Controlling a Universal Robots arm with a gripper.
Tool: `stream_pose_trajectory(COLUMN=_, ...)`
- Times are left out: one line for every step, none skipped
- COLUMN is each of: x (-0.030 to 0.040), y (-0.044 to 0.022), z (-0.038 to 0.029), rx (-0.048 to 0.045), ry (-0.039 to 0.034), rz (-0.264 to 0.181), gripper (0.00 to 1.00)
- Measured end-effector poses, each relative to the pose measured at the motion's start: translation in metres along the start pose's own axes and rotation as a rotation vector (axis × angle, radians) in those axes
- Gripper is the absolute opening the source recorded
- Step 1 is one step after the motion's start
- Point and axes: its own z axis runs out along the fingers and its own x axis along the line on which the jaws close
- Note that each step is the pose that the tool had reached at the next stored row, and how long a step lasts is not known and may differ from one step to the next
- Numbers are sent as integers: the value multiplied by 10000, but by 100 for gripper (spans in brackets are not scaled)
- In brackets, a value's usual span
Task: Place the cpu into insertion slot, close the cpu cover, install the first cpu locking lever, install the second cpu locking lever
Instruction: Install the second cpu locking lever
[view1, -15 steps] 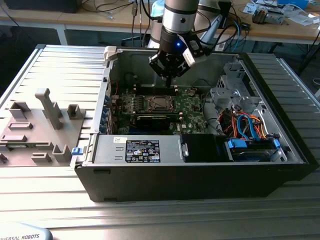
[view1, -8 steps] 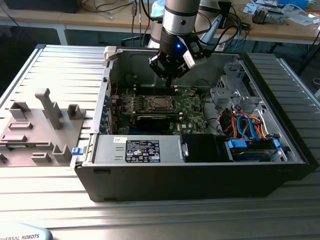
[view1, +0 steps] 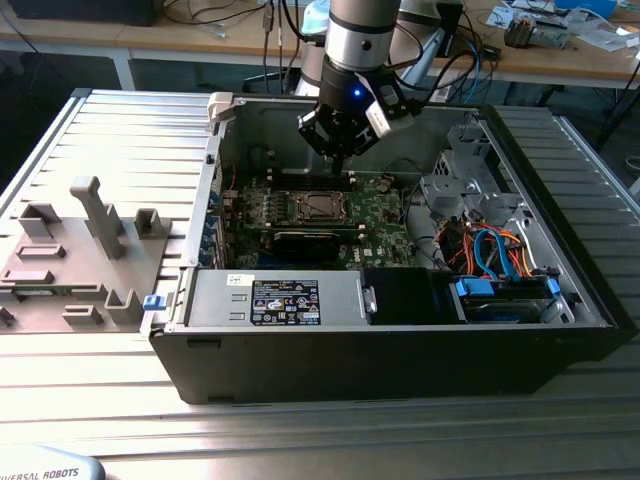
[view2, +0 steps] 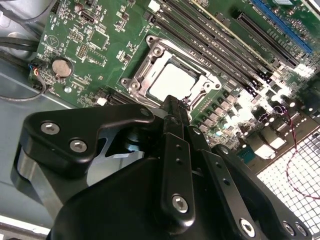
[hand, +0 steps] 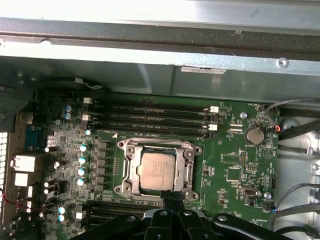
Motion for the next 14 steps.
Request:
stream_pose_trajectory(x=0, y=0, z=1, rx=-20, ry=-1, rz=-1, gripper=11)
stream_pose_trajectory(x=0, y=1, z=1, rx=-31, ry=-3, rz=0, gripper=11)
stream_pose_trajectory(x=0, y=1, z=2, rx=-42, ry=-3, rz=-1, gripper=11)
stream_pose_trajectory(x=0, y=1, z=2, rx=-46, ry=-3, rz=0, gripper=11)
stream_pose_trajectory(x=0, y=0, z=2, rx=-49, ry=-3, rz=-1, gripper=11)
stream_pose_trajectory(x=0, y=1, z=2, rx=-52, ry=-3, rz=-1, gripper=11)
stream_pose_trajectory(x=0, y=1, z=2, rx=-53, ry=-3, rz=-1, gripper=11)
stream_pose_trajectory(x=0, y=0, z=2, rx=-55, ry=-3, rz=-1, gripper=11)
stream_pose_trajectory(x=0, y=0, z=2, rx=-59, ry=-4, rz=-2, gripper=11)
stream_pose_trajectory(x=0, y=0, z=2, rx=-65, ry=-4, rz=-2, gripper=11)
stream_pose_trajectory(x=0, y=0, z=2, rx=-72, ry=-4, rz=-2, gripper=11)
stream_pose_trajectory(x=0, y=0, z=2, rx=-79, ry=-5, rz=-2, gripper=11)
stream_pose_trajectory(x=0, y=-1, z=3, rx=-87, ry=-6, rz=-3, gripper=11)
stream_pose_trajectory(x=0, y=0, z=3, rx=-92, ry=-6, rz=-3, gripper=11)
